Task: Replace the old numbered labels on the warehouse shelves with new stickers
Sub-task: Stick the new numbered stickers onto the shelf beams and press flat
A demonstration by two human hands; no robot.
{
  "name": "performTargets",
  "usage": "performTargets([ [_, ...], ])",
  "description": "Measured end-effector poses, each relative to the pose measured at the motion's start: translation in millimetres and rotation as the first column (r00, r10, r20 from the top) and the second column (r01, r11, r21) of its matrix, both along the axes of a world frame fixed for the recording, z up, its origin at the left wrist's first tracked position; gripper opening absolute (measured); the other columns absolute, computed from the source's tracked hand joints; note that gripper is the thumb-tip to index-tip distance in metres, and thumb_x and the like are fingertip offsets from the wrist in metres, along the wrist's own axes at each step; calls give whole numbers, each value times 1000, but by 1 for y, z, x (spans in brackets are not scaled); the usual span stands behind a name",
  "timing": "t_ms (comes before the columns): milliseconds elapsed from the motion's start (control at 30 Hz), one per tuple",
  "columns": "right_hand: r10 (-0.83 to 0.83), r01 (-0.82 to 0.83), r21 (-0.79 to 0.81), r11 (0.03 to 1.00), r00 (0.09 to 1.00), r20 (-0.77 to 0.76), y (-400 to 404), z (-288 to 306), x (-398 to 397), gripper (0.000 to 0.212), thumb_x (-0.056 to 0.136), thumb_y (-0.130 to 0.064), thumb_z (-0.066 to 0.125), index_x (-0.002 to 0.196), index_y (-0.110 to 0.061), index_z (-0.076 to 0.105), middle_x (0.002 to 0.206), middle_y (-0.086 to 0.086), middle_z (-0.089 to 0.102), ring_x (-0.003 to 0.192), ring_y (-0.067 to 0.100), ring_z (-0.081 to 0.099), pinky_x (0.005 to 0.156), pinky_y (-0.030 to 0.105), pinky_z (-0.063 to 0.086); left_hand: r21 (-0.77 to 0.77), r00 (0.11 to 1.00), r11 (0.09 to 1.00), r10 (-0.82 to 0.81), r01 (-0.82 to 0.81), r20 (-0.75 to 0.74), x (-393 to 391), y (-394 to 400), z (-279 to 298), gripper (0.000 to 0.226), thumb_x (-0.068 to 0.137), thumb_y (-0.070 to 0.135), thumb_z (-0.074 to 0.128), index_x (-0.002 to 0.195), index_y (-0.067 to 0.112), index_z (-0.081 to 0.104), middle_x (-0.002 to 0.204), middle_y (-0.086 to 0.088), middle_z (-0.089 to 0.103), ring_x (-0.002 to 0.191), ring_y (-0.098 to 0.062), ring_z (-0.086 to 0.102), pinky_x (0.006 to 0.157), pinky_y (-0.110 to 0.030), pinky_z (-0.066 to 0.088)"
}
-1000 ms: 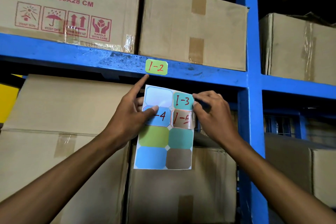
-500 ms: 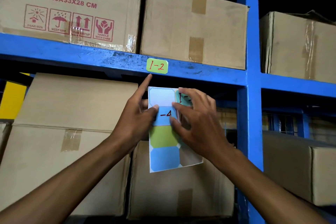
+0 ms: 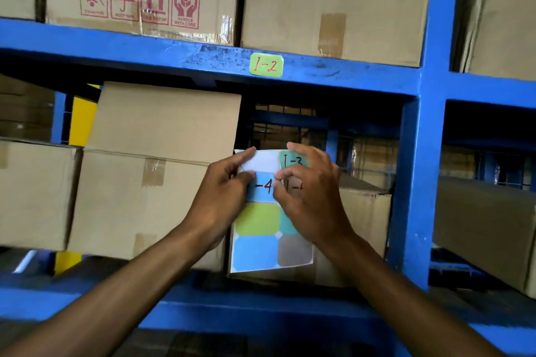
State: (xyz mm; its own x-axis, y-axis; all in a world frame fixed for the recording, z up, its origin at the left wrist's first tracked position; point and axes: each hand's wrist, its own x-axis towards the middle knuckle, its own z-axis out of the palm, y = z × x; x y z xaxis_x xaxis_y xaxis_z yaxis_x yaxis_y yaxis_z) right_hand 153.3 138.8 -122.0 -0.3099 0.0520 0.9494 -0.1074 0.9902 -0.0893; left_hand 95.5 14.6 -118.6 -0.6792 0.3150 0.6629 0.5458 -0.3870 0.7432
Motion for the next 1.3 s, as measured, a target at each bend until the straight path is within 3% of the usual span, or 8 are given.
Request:
performTargets([
  [100, 97, -82, -139, 987, 991, 97, -9, -25, -3, 4, 70, -14, 71, 73, -13, 70, 130, 4, 56, 123, 23, 43, 91, 25, 20, -2, 990, 1000, 27, -27, 142, 5, -9, -27, 41, 91, -2, 39, 122, 15, 59, 103, 5, 65, 72, 7, 61, 60, -4, 48],
  [233, 230, -200, -202, 959, 963, 140, -22, -64, -4, 2, 70, -19, 69, 71, -19, 70, 127, 0, 57, 119, 16, 43, 84, 14, 16, -21, 941, 997, 71, -68, 330, -3, -20, -63, 36, 92, 2, 37, 118, 10, 62, 110, -6, 67, 92, -11, 65, 85, -27, 54],
  [400, 300, -281, -149, 948, 946, 127, -42, -112, 1, 5, 64, -20, 68, 68, -17, 67, 121, 2, 61, 111, 8, 41, 96, 11, 16, -96, 909, 987, 153, -125, 388, -11, -34, -109, 37, 90, -2, 39, 119, 7, 60, 107, -11, 66, 91, -16, 65, 74, -21, 54],
  [567, 408, -366, -323, 873, 910, 73, -40, -137, 16, 6, 67, -20, 66, 71, -16, 69, 118, -1, 60, 115, 16, 50, 101, 37, 37, -77, 869, 995, 86, -56, 488, -16, -43, -145, 30, 88, -1, 47, 106, 11, 67, 97, -14, 71, 80, -23, 67, 71, -30, 56],
  [867, 285, -148, -639, 755, 951, 117, 11, -179, 17, 8, 79, -13, 70, 87, -16, 73, 121, -7, 53, 121, 15, 46, 101, 30, 40, -334, 981, 937, 152, -104, 124, -23, -54, -230, 56, 92, 0, 47, 133, 38, 46, 65, 3, 41, 57, -7, 35, 49, -9, 30],
  [1033, 191, 1, -616, 788, 950, 246, 13, -201, -4, 11, 80, -16, 68, 89, -20, 72, 135, -1, 49, 128, 18, 36, 107, 39, 34, -478, 994, 873, 59, -98, -96, -32, -51, -256, 57, 95, 2, 44, 141, 34, 33, 123, 11, 57, 92, 8, 53, 78, -7, 40],
  [1167, 126, 62, -569, 820, 950, 285, 13, -213, -15, 13, 81, -17, 68, 93, -17, 73, 140, 0, 46, 132, 19, 31, 96, 19, 15, -548, 970, 825, 1, -137, -241, -40, -47, -260, 60, 95, 3, 40, 142, 37, 25, 68, 2, 54, 59, 3, 46, 55, -10, 33],
  [1300, 100, 62, -553, 831, 961, 258, 15, -221, -25, 15, 80, -17, 69, 94, -15, 74, 140, 0, 48, 132, 19, 31, 101, 25, 16, -645, 918, 727, -49, -238, -394, -47, -40, -260, 65, 92, 0, 39, 144, 31, 18, 62, 13, 40, 62, 10, 50, 54, -10, 34],
])
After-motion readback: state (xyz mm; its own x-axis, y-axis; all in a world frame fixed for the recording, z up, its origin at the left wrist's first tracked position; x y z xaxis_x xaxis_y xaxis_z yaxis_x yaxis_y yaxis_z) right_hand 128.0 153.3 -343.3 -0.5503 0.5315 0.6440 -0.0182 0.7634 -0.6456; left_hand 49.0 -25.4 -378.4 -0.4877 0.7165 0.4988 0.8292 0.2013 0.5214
